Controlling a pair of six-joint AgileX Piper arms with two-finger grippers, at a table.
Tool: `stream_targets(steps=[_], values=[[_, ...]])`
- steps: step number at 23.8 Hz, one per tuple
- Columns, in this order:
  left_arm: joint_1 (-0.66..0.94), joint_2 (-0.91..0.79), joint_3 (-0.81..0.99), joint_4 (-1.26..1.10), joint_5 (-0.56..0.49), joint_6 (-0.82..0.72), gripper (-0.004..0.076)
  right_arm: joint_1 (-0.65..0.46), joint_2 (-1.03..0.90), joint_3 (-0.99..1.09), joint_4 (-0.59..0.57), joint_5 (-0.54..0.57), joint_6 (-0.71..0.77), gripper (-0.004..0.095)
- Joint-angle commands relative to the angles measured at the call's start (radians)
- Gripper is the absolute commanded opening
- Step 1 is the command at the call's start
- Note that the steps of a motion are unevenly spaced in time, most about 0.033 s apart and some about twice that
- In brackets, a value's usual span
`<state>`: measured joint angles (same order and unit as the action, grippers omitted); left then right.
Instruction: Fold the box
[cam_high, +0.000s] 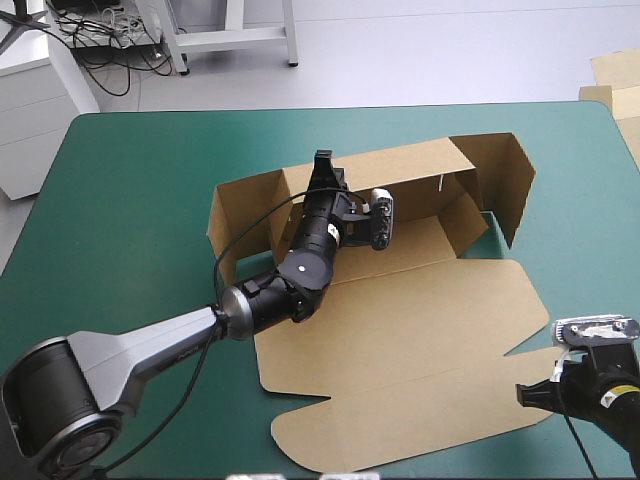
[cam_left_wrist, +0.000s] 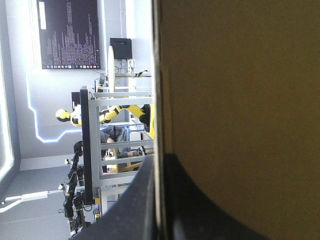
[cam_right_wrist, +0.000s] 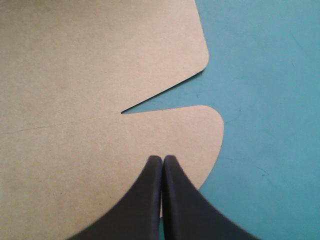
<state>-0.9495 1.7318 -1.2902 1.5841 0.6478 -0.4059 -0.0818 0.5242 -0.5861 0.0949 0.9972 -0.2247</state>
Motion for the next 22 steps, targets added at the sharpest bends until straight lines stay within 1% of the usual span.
stream_targets(steps=[1,4,8,17,20,22], values=[[-0.032,-0.029,-0.015,0.100,0.035,-0.091,-0.0010,-0.008,0.009,-0.025,0.031,-0.060,-0.052,-0.0020],[-0.054,-0.027,0.010,0.129,0.034,-0.117,-0.0010,-0.008,0.009,-0.025,0.034,-0.082,-0.072,-0.0020],[-0.059,-0.027,0.053,0.153,0.052,-0.153,-0.0010,-0.008,0.009,-0.025,0.059,-0.156,-0.072,-0.0020],[-0.059,-0.027,0.067,0.153,0.050,-0.161,-0.0010,-0.008,0.009,-0.025,0.120,-0.162,-0.072,-0.0016],[-0.059,-0.027,0.067,0.153,0.050,-0.161,-0.0010,-0.008,0.009,-0.025,0.153,-0.162,-0.072,0.0012],[-0.059,-0.027,0.067,0.153,0.050,-0.161,-0.0010,-0.008,0.009,-0.025,0.179,-0.162,-0.072,0.0069]])
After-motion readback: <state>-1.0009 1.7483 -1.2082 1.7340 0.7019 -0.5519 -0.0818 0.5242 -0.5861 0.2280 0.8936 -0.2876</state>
